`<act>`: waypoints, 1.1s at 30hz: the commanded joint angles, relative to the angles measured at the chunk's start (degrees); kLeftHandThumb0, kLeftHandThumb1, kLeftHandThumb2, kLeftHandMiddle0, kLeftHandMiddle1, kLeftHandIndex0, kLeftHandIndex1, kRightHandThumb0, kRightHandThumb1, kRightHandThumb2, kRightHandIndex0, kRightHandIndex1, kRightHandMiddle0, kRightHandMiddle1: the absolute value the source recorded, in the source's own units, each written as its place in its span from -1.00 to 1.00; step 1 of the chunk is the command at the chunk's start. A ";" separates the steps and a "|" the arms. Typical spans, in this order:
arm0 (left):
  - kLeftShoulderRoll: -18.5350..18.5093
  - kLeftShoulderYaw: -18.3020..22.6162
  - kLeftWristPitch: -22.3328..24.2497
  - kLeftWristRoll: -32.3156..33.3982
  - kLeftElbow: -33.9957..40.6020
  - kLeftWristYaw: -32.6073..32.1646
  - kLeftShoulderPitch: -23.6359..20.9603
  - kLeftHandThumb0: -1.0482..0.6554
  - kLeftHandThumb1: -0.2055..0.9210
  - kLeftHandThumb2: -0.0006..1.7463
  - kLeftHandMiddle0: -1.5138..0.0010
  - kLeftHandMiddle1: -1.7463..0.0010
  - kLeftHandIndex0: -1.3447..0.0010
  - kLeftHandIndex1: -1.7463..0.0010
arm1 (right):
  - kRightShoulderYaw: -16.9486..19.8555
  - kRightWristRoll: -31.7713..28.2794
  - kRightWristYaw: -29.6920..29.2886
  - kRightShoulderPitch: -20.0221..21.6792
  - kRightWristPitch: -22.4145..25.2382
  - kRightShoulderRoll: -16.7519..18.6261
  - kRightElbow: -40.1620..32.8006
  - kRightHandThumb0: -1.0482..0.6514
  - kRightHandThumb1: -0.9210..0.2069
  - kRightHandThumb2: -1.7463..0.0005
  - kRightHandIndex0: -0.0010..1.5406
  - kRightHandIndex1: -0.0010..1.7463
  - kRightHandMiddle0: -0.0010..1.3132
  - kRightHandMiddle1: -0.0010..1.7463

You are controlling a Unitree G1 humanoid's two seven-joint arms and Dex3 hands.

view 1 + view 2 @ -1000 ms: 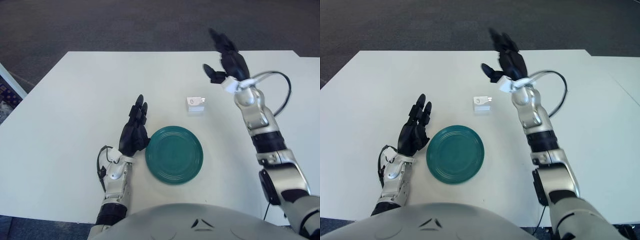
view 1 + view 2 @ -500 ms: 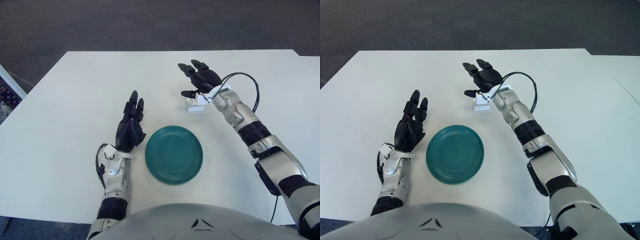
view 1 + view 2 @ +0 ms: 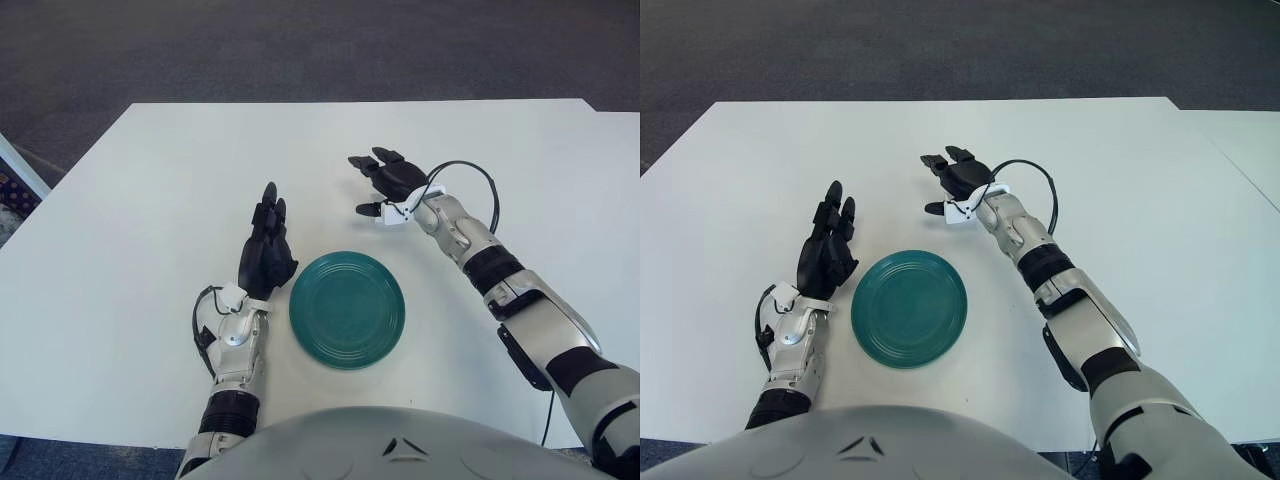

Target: Put the charger into the plate.

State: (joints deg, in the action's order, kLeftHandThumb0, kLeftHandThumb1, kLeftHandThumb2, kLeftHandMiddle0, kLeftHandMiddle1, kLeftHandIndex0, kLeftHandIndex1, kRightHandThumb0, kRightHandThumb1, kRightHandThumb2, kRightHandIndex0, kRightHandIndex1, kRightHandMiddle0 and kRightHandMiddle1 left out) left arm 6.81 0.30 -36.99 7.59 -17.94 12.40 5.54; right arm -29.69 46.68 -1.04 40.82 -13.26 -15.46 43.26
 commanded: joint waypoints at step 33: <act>4.30 -0.49 -3.79 6.11 -7.74 0.70 4.03 -1.00 1.00 -0.12 1.00 1.00 1.00 1.00 | -7.43 1.89 -5.41 5.80 -2.99 1.23 20.24 -0.98 -1.00 0.07 -1.00 -1.00 -1.00 -0.83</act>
State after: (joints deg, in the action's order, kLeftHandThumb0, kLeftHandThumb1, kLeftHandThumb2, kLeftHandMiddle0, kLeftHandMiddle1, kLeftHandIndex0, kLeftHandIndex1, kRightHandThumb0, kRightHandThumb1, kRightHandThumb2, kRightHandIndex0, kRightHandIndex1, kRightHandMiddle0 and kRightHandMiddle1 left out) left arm 6.86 0.32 -40.53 10.76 -18.56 11.94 5.05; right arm -35.92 47.78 -6.45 45.53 -15.85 -13.86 62.07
